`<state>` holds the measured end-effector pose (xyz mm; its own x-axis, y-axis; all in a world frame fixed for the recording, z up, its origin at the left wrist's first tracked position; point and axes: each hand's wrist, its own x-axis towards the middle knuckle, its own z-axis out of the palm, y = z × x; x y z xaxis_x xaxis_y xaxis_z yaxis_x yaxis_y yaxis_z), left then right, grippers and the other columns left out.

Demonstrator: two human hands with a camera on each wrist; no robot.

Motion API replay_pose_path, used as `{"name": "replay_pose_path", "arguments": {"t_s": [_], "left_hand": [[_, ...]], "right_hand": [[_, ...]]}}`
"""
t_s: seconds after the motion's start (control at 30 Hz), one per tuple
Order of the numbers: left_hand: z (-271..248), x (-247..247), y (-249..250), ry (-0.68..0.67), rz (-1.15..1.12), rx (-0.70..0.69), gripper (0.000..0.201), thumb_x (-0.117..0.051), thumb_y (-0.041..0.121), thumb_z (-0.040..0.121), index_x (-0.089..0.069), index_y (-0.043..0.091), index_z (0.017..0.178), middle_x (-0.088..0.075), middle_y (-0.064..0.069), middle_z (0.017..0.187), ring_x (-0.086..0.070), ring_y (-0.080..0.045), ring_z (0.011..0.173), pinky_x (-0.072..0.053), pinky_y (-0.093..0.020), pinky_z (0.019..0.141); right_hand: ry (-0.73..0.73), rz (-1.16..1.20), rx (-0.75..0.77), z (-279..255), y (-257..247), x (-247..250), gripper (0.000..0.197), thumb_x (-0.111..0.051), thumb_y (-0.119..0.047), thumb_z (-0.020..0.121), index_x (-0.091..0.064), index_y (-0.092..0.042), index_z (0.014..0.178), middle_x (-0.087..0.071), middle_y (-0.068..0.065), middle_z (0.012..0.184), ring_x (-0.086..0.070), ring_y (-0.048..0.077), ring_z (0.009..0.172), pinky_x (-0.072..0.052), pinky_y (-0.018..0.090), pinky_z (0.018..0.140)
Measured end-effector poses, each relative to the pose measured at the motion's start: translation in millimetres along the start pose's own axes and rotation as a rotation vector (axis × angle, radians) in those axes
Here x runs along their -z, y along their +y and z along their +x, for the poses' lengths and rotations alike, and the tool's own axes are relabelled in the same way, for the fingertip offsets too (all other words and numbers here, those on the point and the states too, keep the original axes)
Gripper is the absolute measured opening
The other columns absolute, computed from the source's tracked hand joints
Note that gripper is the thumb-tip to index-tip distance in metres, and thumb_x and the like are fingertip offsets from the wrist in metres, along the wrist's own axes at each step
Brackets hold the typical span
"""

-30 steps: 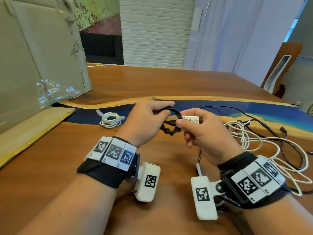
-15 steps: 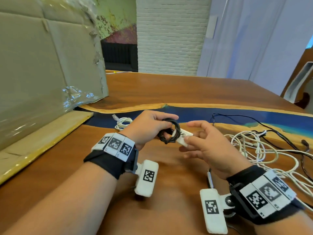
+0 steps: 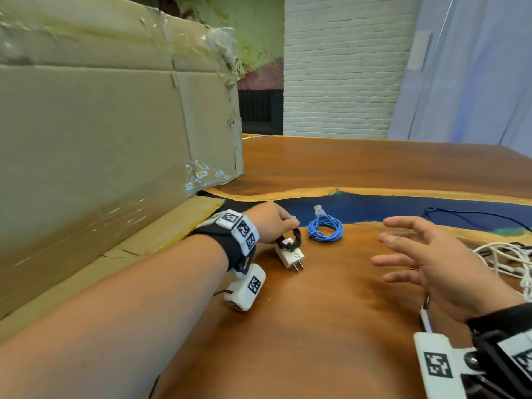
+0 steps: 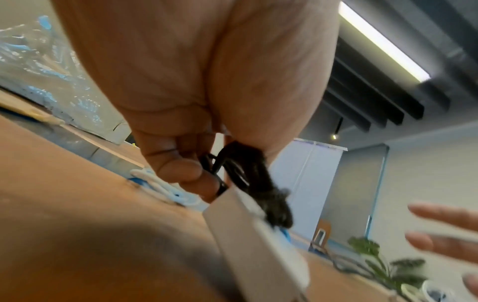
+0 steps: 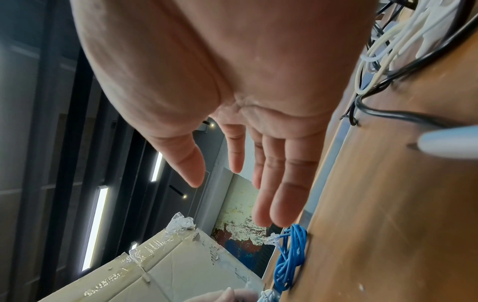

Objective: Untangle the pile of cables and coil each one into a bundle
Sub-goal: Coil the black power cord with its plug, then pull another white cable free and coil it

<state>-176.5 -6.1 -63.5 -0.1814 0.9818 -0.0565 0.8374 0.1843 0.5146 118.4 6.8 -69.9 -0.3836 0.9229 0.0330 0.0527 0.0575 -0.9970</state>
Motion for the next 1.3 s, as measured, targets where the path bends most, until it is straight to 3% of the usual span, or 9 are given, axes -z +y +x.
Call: {"name": "replay_pose_path", "arguments": {"t_s": [0.13, 0.23, 0.33, 0.6, 0.73, 0.83, 1.03, 1.17, 1.3], "left_hand": [[7, -12, 10, -0.026, 0.218, -0.012, 0.037, -0.047, 0.043, 0.106, -0.072, 0.016, 0.11, -0.065, 0.002, 0.134, -0.066, -0.022, 0.108, -0.048, -0.033, 0.086], [13, -20, 15, -0.043, 0.341, 0.006, 0.042, -0.046, 0.046, 0.105, -0.069, 0.014, 0.092, -0.071, -0.008, 0.121, -0.065, -0.026, 0.095, -0.049, -0.036, 0.082], [18, -23, 15, -0.007, 0.426, 0.029, 0.044, -0.049, 0.05, 0.103, -0.076, 0.016, 0.108, -0.074, -0.004, 0.112, -0.067, -0.022, 0.098, -0.056, -0.039, 0.091], [18, -22, 27, 0.168, 0.543, 0.103, 0.047, -0.052, 0.05, 0.099, -0.058, 0.016, 0.069, -0.06, -0.002, 0.067, -0.059, -0.022, 0.06, -0.046, -0.03, 0.056], [8, -21, 46, 0.23, 0.556, 0.08, 0.042, -0.053, 0.047, 0.098, -0.063, 0.016, 0.072, -0.061, -0.001, 0.065, -0.058, -0.02, 0.059, -0.044, -0.027, 0.052], [-3, -23, 67, 0.247, 0.445, -0.007, 0.036, -0.052, 0.045, 0.097, -0.074, 0.02, 0.082, -0.07, -0.002, 0.071, -0.065, -0.022, 0.065, -0.048, -0.028, 0.054], [-29, -42, 104, 0.194, 0.077, -0.199, 0.034, -0.059, 0.046, 0.097, -0.075, 0.024, 0.076, -0.072, 0.003, 0.065, -0.065, -0.016, 0.06, -0.055, -0.031, 0.058], [-43, -58, 117, 0.091, -0.201, -0.289, 0.029, -0.061, 0.047, 0.098, -0.077, 0.03, 0.082, -0.073, 0.005, 0.073, -0.068, -0.017, 0.073, -0.055, -0.034, 0.071], [-51, -70, 115, 0.015, -0.426, -0.305, 0.025, -0.065, 0.047, 0.095, -0.08, 0.031, 0.084, -0.076, 0.0, 0.081, -0.07, -0.027, 0.079, -0.057, -0.045, 0.073]], "right_hand": [[-0.002, -0.004, 0.005, 0, -1, 1, 0.03, -0.067, -0.017, 0.097, -0.061, -0.024, 0.125, -0.067, 0.01, 0.122, -0.077, 0.03, 0.089, -0.061, 0.047, 0.071], [0.009, -0.008, 0.014, 0, -3, 4, 0.029, -0.066, -0.018, 0.097, -0.061, -0.025, 0.125, -0.066, 0.009, 0.123, -0.077, 0.03, 0.09, -0.062, 0.048, 0.073], [0.011, 0.001, 0.018, -1, -6, 7, 0.029, -0.065, -0.018, 0.099, -0.06, -0.024, 0.126, -0.066, 0.008, 0.122, -0.077, 0.029, 0.09, -0.061, 0.046, 0.072], [-0.003, 0.045, 0.019, -3, -14, 8, 0.024, -0.064, -0.018, 0.099, -0.062, -0.022, 0.123, -0.066, 0.01, 0.123, -0.076, 0.032, 0.094, -0.059, 0.041, 0.066], [-0.018, 0.027, 0.029, -7, -21, 9, 0.017, -0.063, -0.018, 0.1, -0.066, -0.018, 0.117, -0.07, 0.013, 0.118, -0.076, 0.032, 0.093, -0.057, 0.04, 0.065], [0.004, 0.008, 0.065, -8, -32, 20, 0.013, -0.063, -0.019, 0.101, -0.068, -0.015, 0.111, -0.073, 0.014, 0.112, -0.075, 0.028, 0.085, -0.055, 0.039, 0.062], [0.079, -0.138, 0.121, -26, -57, 72, 0.008, -0.066, -0.016, 0.098, -0.07, -0.013, 0.105, -0.075, 0.012, 0.097, -0.071, 0.022, 0.072, -0.054, 0.035, 0.058], [0.094, -0.547, 0.112, -44, -70, 105, 0.007, -0.074, -0.014, 0.092, -0.074, -0.013, 0.099, -0.075, 0.005, 0.084, -0.068, 0.016, 0.066, -0.054, 0.029, 0.05], [-0.06, -1.038, -0.033, -56, -66, 113, 0.009, -0.08, -0.031, 0.086, -0.078, -0.027, 0.093, -0.076, -0.006, 0.084, -0.069, 0.008, 0.071, -0.061, 0.033, 0.063]]}}
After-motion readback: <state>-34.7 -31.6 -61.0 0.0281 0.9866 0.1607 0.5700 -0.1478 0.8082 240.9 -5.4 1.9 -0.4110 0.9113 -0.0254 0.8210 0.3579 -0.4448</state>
